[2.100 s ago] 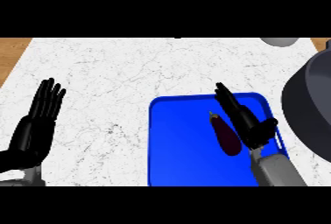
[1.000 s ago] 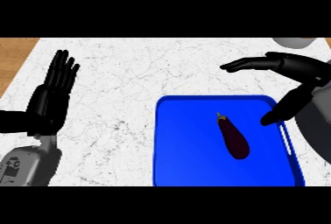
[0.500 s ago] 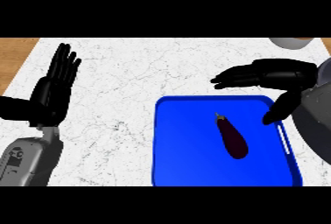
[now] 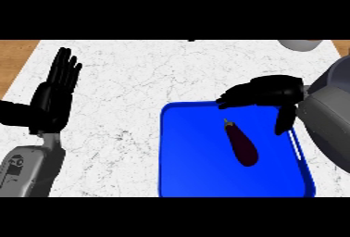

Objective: Pick the eggplant from the tray and place it in the pot

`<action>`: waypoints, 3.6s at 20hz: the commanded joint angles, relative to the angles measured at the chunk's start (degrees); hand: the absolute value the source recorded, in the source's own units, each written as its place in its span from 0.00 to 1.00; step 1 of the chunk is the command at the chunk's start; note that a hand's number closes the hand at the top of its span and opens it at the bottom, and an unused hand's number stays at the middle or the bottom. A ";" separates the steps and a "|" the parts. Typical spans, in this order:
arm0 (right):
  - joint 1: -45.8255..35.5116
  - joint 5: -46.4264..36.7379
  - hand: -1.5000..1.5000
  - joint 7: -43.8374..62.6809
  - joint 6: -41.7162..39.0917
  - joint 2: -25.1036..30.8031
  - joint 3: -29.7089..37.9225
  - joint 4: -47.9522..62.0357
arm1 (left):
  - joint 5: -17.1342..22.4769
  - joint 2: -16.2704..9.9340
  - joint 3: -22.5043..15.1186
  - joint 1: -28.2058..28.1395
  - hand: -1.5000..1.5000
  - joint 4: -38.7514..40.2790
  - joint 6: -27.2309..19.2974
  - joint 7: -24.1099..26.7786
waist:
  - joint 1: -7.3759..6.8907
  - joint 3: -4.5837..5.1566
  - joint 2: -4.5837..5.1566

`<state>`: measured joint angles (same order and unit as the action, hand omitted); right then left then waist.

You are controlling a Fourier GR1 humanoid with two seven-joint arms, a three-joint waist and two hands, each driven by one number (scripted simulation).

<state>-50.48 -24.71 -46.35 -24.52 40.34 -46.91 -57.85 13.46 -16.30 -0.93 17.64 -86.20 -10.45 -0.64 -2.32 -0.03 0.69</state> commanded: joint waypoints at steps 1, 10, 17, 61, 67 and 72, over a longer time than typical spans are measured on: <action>-2.97 -3.05 0.00 -9.86 -5.47 -2.30 -2.88 7.92 | -1.70 2.01 -1.02 1.59 0.50 1.71 -1.60 0.55 | 0.32 0.01 0.09; -2.80 -2.81 0.00 -13.04 -1.84 -7.77 -3.84 11.65 | -1.53 1.47 -0.17 -0.05 0.50 -1.71 -0.89 -1.18 | 0.72 0.01 -0.22; -0.44 -7.59 0.00 -12.24 2.52 -8.12 -3.84 13.02 | -0.86 0.47 2.16 -4.10 0.50 -0.73 1.98 0.57 | 1.59 0.04 -0.53; 27.99 -21.11 1.00 13.02 26.78 -18.70 7.91 -4.65 | -3.53 1.00 8.17 -7.62 0.50 -1.23 1.17 -1.08 | 10.53 0.24 -4.05; 37.53 -18.99 1.00 21.87 34.61 -16.71 14.72 -18.57 | -2.45 -0.66 11.01 -8.85 0.50 -2.34 1.02 -1.30 | 13.16 0.33 -4.45; 44.89 -17.67 1.00 30.19 40.22 -14.46 20.45 -33.38 | -2.94 0.36 10.23 -9.51 0.50 -3.32 0.42 -1.12 | 13.17 0.36 -3.89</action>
<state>-11.58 -44.15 -22.09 12.22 25.32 -29.97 -81.59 10.39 -16.27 9.11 9.09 -88.63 -9.80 -2.08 10.62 0.46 -3.44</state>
